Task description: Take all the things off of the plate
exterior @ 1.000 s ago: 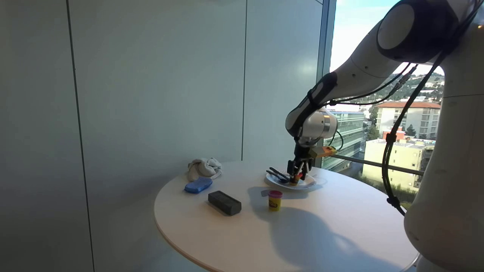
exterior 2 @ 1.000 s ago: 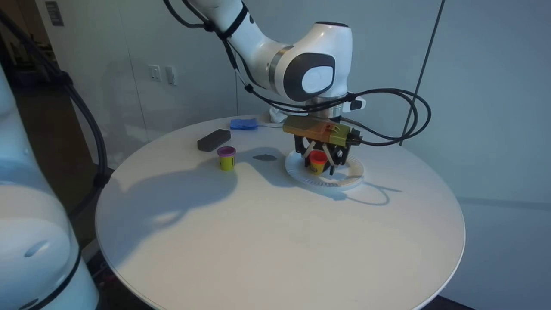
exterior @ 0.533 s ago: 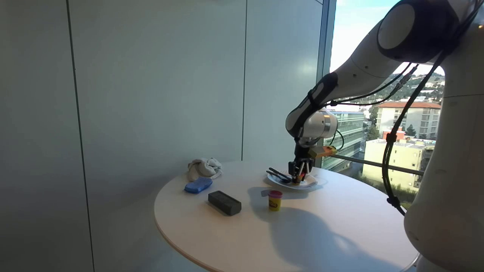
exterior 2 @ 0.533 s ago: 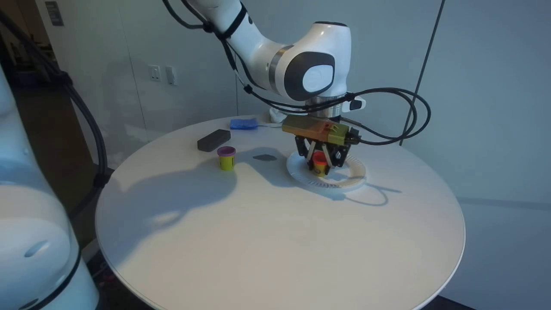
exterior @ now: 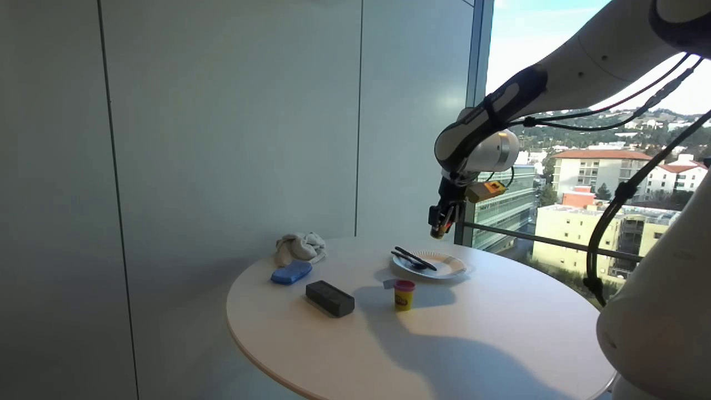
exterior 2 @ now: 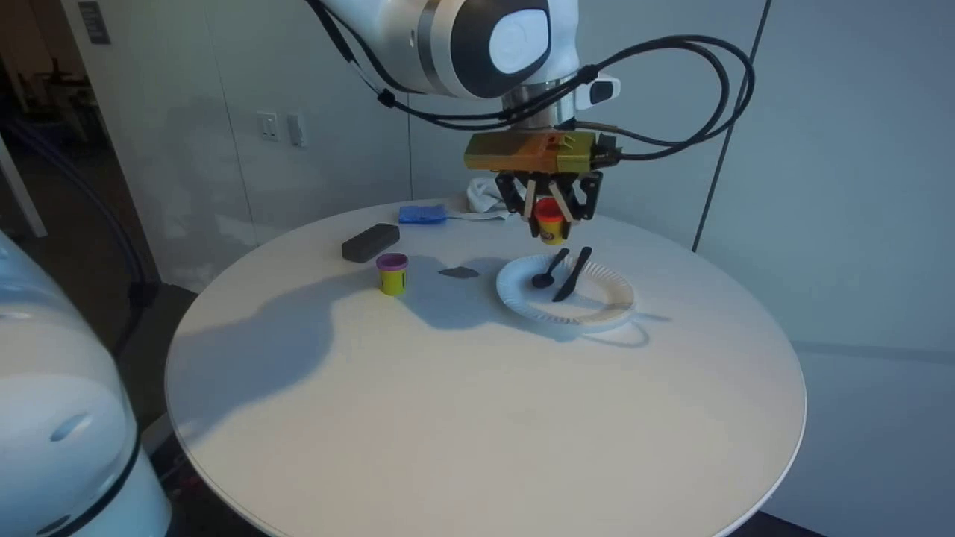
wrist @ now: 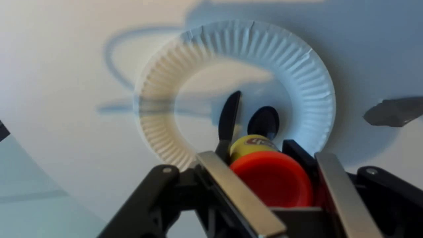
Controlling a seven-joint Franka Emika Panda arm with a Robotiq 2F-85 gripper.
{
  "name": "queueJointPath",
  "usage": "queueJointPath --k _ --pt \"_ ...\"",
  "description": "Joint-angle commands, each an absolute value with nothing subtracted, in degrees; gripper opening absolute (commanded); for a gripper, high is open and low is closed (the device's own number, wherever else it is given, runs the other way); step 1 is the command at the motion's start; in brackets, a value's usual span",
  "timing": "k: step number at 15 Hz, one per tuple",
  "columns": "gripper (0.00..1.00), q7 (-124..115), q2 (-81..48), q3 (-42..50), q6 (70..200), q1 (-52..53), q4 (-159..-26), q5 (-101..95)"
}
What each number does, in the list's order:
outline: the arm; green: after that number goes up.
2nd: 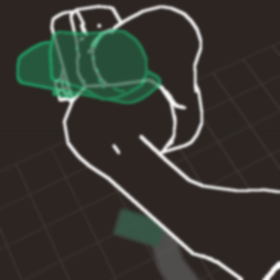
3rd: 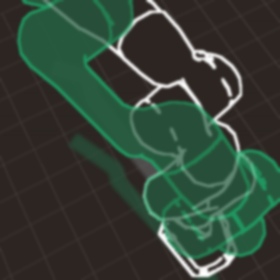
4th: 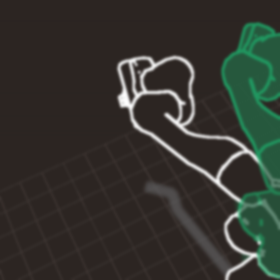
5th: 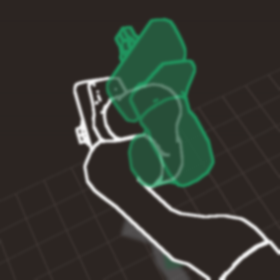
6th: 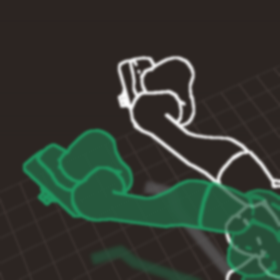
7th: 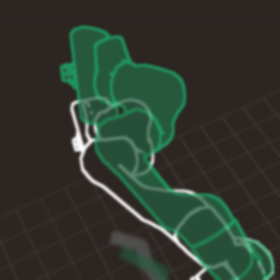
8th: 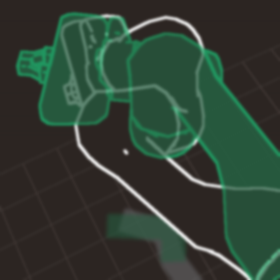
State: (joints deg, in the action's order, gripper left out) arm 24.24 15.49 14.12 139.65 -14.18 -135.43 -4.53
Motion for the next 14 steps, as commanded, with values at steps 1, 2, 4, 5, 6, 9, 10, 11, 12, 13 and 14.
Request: queueJointPath --k 1,2,4,5,6,9,10,11,12,13,14 --pt "0.21 28.7 26.0 13.2 137.8 -8.9 -139.2 -3.4" --pt "0.21 29.6 27.5 12.8 136.8 -6.8 -139.4 -2.5" --pt "0.21 31.0 27.4 12.0 135.5 -2.3 -138.8 -1.1" --pt "0.21 30.9 26.7 11.4 134.7 -0.8 -138.6 -1.3" --pt "0.21 30.4 25.5 10.8 133.9 0.5 -138.1 -1.5" --pt "0.21 28.0 21.0 8.2 130.7 1.5 -137.0 -4.4" --pt "0.21 27.7 19.9 7.5 130.4 1.4 -137.1 -5.3" --pt "0.21 27.9 18.5 7.2 130.2 1.3 -137.1 -5.8" --pt "0.21 28.1 17.4 6.9 129.9 1.3 -137.0 -5.9" --pt "0.21 28.2 16.1 6.8 129.7 1.2 -136.7 -6.0" --pt "0.21 28.5 15.1 6.8 129.6 1.1 -136.6 -5.9"
